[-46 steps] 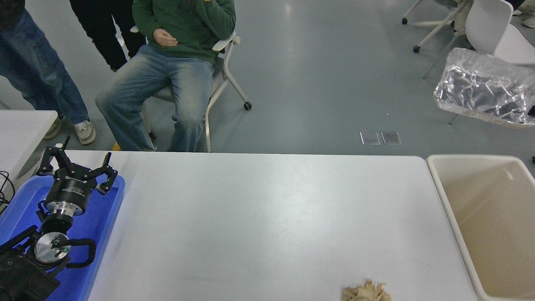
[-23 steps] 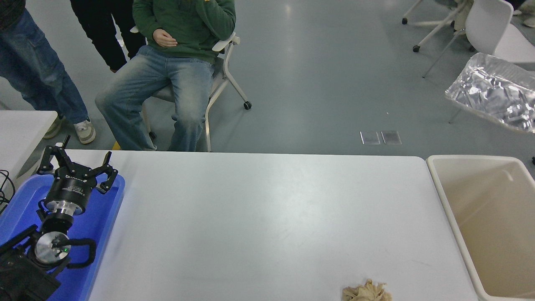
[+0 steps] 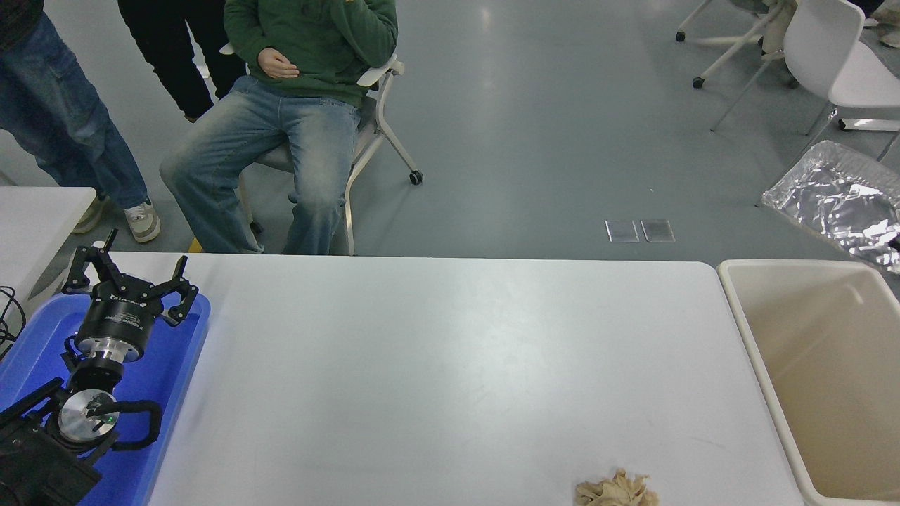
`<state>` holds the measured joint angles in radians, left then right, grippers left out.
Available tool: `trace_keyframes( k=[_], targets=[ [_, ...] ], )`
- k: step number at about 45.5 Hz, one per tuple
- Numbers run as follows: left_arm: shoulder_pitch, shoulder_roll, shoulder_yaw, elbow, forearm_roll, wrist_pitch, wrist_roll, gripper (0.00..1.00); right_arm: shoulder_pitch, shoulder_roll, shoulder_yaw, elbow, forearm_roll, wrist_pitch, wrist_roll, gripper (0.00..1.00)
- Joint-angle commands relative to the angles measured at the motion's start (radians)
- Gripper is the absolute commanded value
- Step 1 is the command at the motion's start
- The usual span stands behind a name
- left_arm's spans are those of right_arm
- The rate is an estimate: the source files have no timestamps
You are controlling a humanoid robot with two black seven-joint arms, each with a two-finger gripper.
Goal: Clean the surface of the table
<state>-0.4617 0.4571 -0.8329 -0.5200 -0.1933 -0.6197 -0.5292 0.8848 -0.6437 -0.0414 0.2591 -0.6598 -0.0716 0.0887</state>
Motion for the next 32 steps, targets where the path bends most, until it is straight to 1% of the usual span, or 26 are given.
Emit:
trace_keyframes(
  k=[1, 12, 32],
  targets=[
    [0.001, 0.000, 0.000, 0.000, -0.002, 0.000, 0.000, 1.00, -0.064, 0.019, -0.002, -0.041, 0.048, -0.033, -0.001, 0.00],
    [0.000, 0.000, 0.000, 0.000, 0.000, 0.000, 0.000, 1.00, -0.106, 0.053, -0.002, -0.049, 0.127, -0.083, -0.006, 0.00],
    [0.000, 0.000, 0.000, 0.000, -0.002, 0.000, 0.000, 1.00, -0.152, 0.067, 0.002, -0.058, 0.195, -0.089, -0.007, 0.00]
  ],
)
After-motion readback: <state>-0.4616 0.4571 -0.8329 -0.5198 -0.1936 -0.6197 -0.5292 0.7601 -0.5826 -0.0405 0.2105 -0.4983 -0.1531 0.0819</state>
